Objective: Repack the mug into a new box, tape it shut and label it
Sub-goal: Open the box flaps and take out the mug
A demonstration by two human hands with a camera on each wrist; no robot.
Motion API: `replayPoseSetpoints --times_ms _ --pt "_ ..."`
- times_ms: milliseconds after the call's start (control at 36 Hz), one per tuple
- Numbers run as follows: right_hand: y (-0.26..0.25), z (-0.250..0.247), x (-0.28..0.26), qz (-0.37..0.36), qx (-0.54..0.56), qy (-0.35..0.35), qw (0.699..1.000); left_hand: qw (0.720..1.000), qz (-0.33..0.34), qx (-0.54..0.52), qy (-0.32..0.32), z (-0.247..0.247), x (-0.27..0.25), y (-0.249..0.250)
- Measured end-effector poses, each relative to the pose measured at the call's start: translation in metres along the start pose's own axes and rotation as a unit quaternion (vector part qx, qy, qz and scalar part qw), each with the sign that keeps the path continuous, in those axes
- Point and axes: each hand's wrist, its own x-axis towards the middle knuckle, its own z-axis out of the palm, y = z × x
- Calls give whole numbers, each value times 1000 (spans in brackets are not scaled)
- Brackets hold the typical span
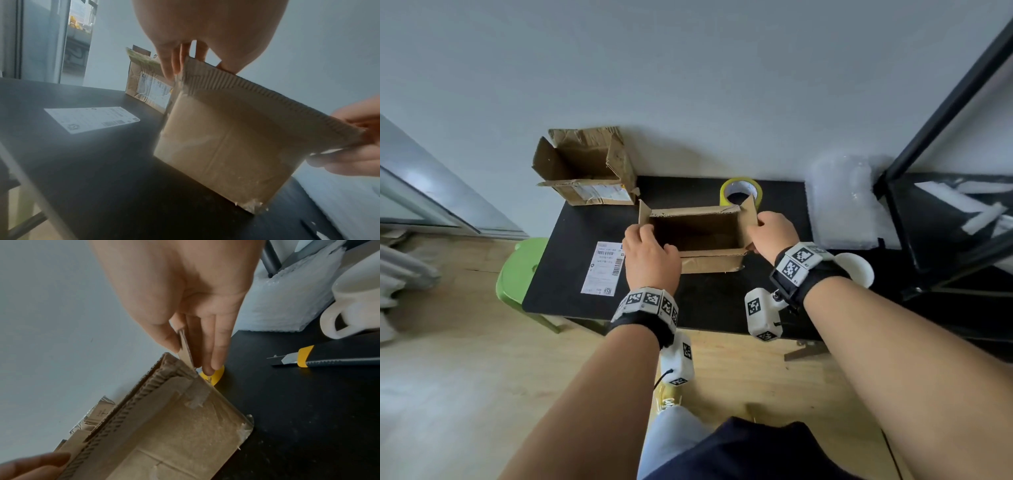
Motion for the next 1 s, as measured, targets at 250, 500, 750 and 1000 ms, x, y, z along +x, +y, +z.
replayPoseSetpoints --times_ms 250,500,750,1000 --pt "28 -22 -4 2 -20 50 999 986 123 113 16 9 -4 45" --pt "113 -59 -22 69 -118 105 985 946 310 99 -5 59 -36 115" --pt "158 -66 -15 122 -205 9 971 916 380 118 -60 91 -53 135" --pt "162 -57 -9 151 -245 26 957 913 376 147 -68 89 -54 125"
